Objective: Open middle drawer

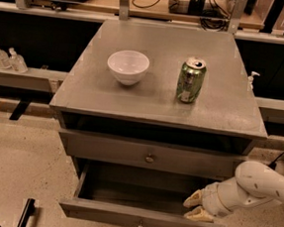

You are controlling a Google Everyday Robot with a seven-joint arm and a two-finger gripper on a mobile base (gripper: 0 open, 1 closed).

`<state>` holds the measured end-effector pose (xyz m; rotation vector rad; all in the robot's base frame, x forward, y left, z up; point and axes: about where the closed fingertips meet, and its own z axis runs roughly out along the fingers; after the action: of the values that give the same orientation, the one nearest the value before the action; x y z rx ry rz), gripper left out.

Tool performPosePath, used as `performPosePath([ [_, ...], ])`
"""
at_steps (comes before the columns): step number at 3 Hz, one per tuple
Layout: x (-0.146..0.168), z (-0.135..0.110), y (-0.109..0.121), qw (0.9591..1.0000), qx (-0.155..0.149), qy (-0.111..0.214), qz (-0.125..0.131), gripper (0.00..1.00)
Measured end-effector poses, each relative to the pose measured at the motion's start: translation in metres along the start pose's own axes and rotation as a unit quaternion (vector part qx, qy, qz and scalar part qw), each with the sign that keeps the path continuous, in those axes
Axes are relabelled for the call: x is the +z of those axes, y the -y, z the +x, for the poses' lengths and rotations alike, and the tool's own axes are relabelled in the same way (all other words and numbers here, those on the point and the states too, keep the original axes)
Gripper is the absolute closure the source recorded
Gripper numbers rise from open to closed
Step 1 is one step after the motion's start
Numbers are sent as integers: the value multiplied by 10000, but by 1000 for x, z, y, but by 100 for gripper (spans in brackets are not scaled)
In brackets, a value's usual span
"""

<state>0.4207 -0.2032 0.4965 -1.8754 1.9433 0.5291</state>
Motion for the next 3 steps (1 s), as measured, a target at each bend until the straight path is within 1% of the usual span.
performPosePath([
  [1,1,0,-1,10000,-2,4,-13,85],
  [2,7,-4,3,9999,83,-62,-16,100],
  [3,22,-5,14,9983,286,-456,202,100],
])
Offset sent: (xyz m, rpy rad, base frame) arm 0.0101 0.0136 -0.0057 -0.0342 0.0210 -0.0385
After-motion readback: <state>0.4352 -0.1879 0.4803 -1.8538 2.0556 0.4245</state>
